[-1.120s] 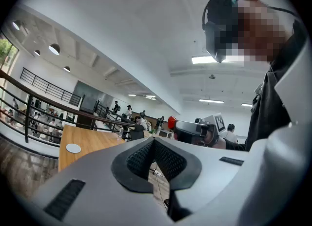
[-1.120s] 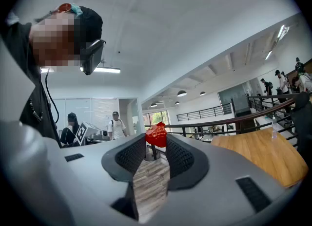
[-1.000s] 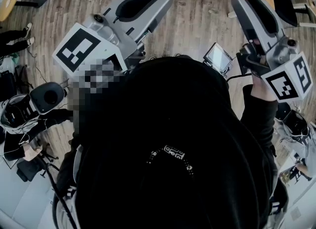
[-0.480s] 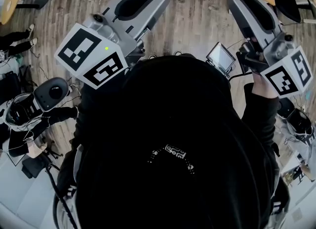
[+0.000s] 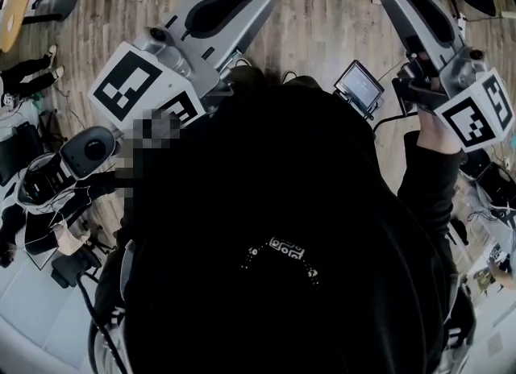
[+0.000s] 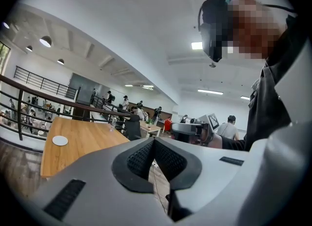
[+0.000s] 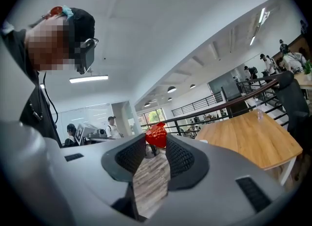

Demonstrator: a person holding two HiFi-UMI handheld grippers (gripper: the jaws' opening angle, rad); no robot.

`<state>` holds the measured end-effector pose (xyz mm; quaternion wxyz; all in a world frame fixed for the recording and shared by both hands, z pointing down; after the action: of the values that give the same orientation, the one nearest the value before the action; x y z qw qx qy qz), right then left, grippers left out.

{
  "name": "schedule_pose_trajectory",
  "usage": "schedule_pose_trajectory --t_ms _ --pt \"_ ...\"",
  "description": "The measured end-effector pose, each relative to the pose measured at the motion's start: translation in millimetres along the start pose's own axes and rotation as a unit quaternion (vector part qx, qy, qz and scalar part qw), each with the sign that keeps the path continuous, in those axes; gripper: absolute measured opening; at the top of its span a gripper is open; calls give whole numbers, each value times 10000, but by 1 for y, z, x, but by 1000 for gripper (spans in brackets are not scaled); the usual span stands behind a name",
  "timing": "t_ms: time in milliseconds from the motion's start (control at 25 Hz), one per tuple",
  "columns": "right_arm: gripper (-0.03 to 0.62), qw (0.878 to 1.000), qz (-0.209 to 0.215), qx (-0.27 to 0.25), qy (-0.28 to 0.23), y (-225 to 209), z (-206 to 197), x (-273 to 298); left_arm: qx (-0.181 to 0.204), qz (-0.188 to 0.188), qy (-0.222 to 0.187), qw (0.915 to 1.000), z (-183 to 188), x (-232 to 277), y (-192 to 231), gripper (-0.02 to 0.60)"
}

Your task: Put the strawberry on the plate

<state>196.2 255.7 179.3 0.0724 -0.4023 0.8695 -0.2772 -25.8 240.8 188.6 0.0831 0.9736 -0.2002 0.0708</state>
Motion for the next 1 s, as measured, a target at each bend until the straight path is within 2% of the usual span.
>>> schedule_pose_trajectory --t_ms 320,560,1000 --pt "137 9998 -65 -9 -183 -14 10 1 88 -196 -85 9997 0 15 9 -2" --pt "137 9996 -185 -69 -214 -18 19 14 69 -354 -194 9992 5 27 32 -2" --pt "137 9990 -381 -202 -82 -45 36 89 -57 -624 -263 9977 -2 51 117 -2"
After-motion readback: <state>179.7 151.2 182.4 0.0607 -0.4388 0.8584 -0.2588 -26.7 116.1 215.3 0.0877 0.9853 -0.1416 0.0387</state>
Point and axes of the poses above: the fingertips, and each gripper's own axes: x forward along the fingers, y to its left, z out of its top, the point moved 6 cm from there along -x, backward along the fingers, and after that the axes turned 11 degrees about x, right-handed, at the moved point
